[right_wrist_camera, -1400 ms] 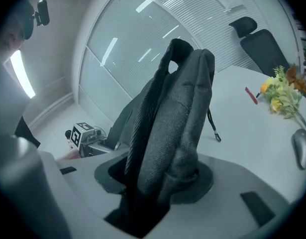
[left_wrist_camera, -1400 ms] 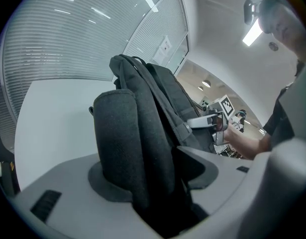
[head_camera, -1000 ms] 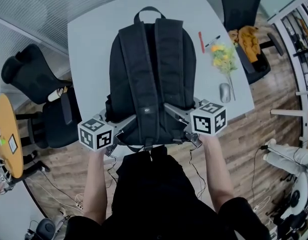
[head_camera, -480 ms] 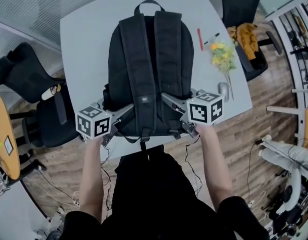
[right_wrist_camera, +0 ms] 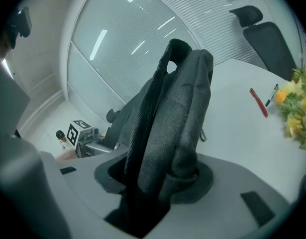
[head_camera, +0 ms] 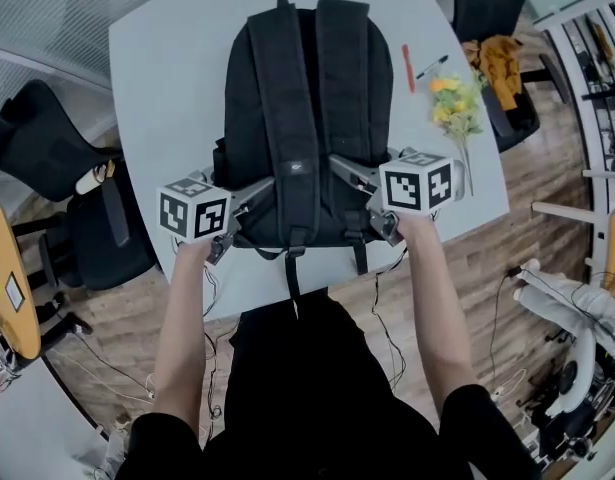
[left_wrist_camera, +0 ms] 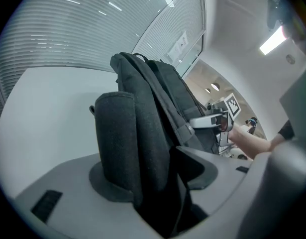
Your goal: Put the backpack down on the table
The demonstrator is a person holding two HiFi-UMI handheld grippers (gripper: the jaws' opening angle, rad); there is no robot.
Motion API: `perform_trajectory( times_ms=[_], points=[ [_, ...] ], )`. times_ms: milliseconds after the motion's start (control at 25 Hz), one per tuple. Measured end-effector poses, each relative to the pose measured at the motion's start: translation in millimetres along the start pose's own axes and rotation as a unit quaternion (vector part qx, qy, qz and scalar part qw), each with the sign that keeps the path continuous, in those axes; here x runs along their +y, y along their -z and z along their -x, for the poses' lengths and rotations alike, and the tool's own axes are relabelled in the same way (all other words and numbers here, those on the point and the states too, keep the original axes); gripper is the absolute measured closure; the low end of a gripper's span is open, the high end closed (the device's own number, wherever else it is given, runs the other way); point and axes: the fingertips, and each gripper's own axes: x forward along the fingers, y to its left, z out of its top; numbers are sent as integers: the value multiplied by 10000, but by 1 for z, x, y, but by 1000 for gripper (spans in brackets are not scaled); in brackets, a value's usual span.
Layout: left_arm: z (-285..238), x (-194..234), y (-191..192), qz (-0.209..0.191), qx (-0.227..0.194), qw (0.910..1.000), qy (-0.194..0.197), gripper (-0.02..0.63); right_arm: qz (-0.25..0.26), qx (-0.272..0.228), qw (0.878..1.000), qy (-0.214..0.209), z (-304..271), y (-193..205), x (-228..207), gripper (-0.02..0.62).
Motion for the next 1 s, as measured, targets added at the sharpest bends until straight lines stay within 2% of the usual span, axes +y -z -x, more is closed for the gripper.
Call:
perform_trajectory(
  times_ms=[240, 520, 1000],
  points=[
    [-14, 15, -7, 121, 118, 9998, 52, 354, -178, 135, 9998, -7, -14, -11, -17, 391],
    [-25, 32, -12, 234, 105, 9996, 92, 353, -94, 241, 9993, 258, -26, -20, -35, 368],
    [-32, 53, 2, 640, 12, 9972, 382, 319, -181, 339, 9986, 362, -42, -15, -48, 318]
  ],
)
